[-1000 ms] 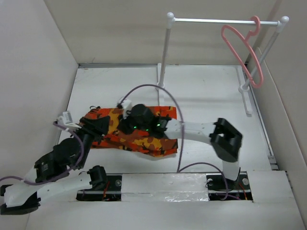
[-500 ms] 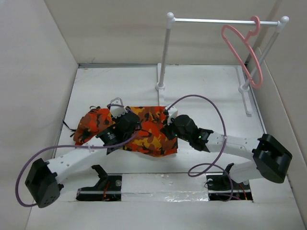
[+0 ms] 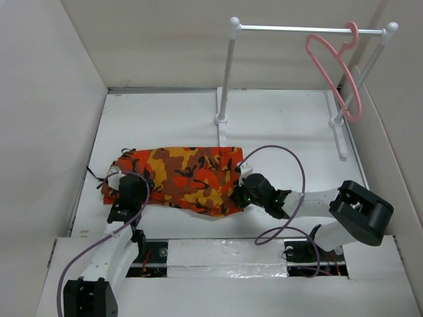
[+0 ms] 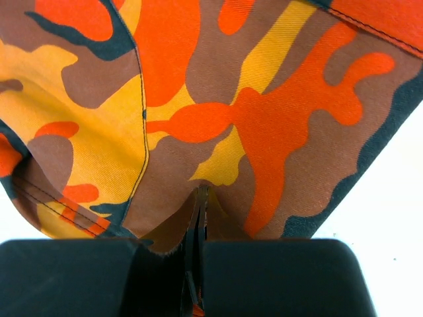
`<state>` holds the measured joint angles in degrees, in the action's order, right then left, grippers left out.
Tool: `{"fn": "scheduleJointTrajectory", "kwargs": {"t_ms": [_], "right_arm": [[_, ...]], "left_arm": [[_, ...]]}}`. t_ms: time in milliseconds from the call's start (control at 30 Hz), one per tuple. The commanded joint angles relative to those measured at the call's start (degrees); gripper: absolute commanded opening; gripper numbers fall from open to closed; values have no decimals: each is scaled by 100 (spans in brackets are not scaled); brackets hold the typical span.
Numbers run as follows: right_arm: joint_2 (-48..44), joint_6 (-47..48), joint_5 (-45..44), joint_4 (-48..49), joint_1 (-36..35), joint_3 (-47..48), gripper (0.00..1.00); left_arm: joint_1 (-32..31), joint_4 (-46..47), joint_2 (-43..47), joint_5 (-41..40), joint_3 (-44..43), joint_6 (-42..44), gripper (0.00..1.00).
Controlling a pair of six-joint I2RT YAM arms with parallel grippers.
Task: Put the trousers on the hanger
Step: Fold the trousers at the center of the board, then pick up the hanger from the clothesline.
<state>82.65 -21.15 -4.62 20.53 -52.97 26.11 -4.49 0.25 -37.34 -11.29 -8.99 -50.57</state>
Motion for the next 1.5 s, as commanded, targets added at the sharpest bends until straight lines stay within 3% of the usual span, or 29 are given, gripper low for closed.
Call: {"fn": "scheduleJointTrajectory", "kwargs": {"t_ms": [0,133,233,267,367,400,433,500,533,567,667,733,767,833,867,933,967,1000,1033,1167,1267,1467], "right_arm": [[-37,-276,-223,206,-38,-176,0],[-836,-75,-302,-450,-90,-28,0],[-1678,399,-416,-1250,-91,551,14],[-1891,714,-521,-1428,-91,927,30],[-2541,1522,-654,-1982,356,1518,61],[-2657,1726,-602,-2053,601,1946,64],[-2727,1945,-436,-2375,1248,2177,64],[-2860,2474,-41,-2562,2067,2686,19],[-2877,2579,649,-2589,2515,3194,3],[-2860,2772,1065,-2598,3433,3468,0],[-2343,2923,2042,-3072,4956,4839,0],[-1833,2897,2324,-3230,5514,5707,0],[-1658,2879,2334,-3266,5752,5982,0],[-1010,2836,2299,-3755,6350,6588,0],[-805,2888,2308,-3898,6482,7113,14],[-384,3010,2264,-4222,6781,7425,45],[-286,3220,2247,-4320,6852,7522,64],[-233,3326,2194,-4356,6914,7558,69],[-180,3502,2133,-4287,6966,7428,76],[-4,3933,2536,-4013,7055,7172,80],[67,4127,2301,-3978,7055,7005,80],[58,4005,2037,-3583,7055,6320,72]], "left_arm": [[185,55,-114,795,3,-23,39],[185,-174,208,926,-313,-6,34],[133,-61,885,1059,-734,117,25],[11,-60,1043,1076,-1031,222,21],[-280,412,835,1102,-1585,451,12],[-280,571,529,1599,-1684,582,9],[-280,712,335,1786,-1772,583,1],[-280,1352,-182,2460,-1895,557,0],[-333,1564,-342,2613,-1913,478,0],[-385,1879,-474,2693,-1983,469,0],[-1017,2206,-853,2466,-2272,539,0],[-1534,2339,-1195,1983,-2492,670,0],[-2164,2287,-1362,1720,-2815,914,0],[-2817,2251,-1959,912,-3159,1232,0],[-3421,2164,-2161,648,-3492,1373,0],[-4048,2146,-2637,-160,-3714,1750,0],[-4390,2154,-2760,-546,-3880,1926,2],[-5029,2146,-2987,-1237,-3943,2241,6],[-5261,2137,-3207,-1427,-4074,2357,15],[-5650,2356,-3473,-789,-4032,2394,22],[-5817,2488,-3596,-515,-3926,2411,22],[-5984,2883,-3526,-409,-3488,2411,22]]}}
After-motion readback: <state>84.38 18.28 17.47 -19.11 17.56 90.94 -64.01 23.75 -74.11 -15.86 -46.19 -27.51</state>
